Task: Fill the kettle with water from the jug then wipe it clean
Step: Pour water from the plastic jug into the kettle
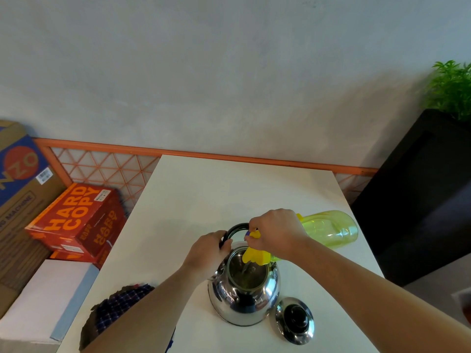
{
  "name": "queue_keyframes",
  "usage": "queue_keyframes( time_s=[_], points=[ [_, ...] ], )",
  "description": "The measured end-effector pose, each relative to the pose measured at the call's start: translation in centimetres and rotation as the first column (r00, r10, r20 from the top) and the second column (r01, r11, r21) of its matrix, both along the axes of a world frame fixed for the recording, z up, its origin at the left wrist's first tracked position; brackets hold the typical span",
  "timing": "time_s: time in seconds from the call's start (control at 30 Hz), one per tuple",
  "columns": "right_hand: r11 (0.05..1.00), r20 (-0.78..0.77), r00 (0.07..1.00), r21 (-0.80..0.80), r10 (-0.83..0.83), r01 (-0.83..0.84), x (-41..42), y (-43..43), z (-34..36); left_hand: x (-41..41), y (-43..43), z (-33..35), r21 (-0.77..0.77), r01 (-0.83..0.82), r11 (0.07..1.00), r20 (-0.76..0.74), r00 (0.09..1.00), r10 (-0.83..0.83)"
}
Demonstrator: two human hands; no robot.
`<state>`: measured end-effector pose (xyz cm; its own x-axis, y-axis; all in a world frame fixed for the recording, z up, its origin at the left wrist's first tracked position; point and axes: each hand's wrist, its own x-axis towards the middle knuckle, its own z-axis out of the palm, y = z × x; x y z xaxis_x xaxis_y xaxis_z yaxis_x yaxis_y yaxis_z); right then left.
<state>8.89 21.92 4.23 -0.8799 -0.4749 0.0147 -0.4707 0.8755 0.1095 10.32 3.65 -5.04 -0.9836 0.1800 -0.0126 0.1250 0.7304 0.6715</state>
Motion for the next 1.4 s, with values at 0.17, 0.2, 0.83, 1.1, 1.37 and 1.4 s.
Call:
queue_keyframes(
  time_s=[0.17,0.2,0.83,1.1,1.37,1.4],
  points=[
    [1.0,-0.006,1.0,-0.006,0.0,0.0,0.01,0.01,-0.15,0.0,-0.02,-0.01,-0.007,-0.004,1.0,-0.011,1.0,0.004],
    [1.0,-0.009,1.0,-0.007,0.0,0.0,0.01,0.01,-0.16,-0.01,-0.01,0.0,-0.009,-0.005,1.0,-0.014,1.0,0.005],
    [1.0,-0.009,1.0,0.01,0.0,0.0,0.12,-0.13,0.02,-0.04,-0.05,-0.16,0.006,-0.002,1.0,-0.015,1.0,0.002],
    [1.0,-0.001,1.0,0.011,0.0,0.0,0.11,-0.19,0.07,-0.01,-0.1,-0.16,-0.002,0.0,1.0,-0.021,1.0,0.0],
    [1.0,-0.016,1.0,0.004,0.017,-0.017,0.05,-0.16,0.0,0.01,-0.05,-0.08,0.012,0.001,1.0,-0.015,1.0,-0.001],
    [1.0,-0.017,1.0,0.006,0.016,-0.016,0.05,-0.18,-0.01,0.02,-0.05,-0.08,0.016,0.0,1.0,-0.013,1.0,0.0]
  ],
)
